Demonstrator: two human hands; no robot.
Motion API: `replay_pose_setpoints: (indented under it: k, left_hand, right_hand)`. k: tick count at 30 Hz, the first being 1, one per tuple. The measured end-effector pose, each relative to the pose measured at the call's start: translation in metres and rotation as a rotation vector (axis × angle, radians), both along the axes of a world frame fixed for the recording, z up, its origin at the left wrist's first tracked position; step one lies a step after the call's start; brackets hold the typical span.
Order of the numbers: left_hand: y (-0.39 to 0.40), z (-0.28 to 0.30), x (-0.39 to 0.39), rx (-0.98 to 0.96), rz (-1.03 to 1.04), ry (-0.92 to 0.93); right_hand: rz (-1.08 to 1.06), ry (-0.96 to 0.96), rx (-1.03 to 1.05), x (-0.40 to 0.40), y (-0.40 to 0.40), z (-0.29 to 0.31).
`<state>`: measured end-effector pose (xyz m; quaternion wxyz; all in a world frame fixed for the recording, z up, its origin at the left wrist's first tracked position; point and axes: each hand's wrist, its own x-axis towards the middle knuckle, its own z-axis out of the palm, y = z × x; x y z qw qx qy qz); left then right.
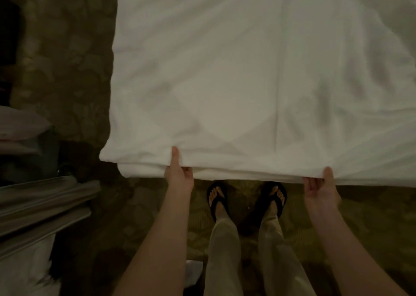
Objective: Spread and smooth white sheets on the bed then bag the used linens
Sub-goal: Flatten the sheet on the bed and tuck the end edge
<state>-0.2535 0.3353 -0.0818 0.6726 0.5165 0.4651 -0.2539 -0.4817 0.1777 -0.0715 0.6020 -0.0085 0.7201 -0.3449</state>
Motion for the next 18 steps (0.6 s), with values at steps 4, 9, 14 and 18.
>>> replay_pose_setpoints:
  k: [4,9,14,18]
  left_hand:
    - [0.012,0.005,0.025,0.017,0.011,-0.053]
    - [0.028,0.016,0.038,0.034,-0.009,-0.152]
    - [0.042,0.008,0.049,-0.054,0.052,-0.081]
    - [0.048,0.008,0.085,0.063,0.039,-0.145]
  right_hand:
    - [0.119,-0.167,0.012,0.042,0.013,0.004]
    - [0.062,-0.184,-0.004,0.07,0.034,0.006]
    - [0.047,-0.185,0.046,0.076,0.049,-0.003]
    - [0.093,-0.224,0.006,0.095,0.053,0.0]
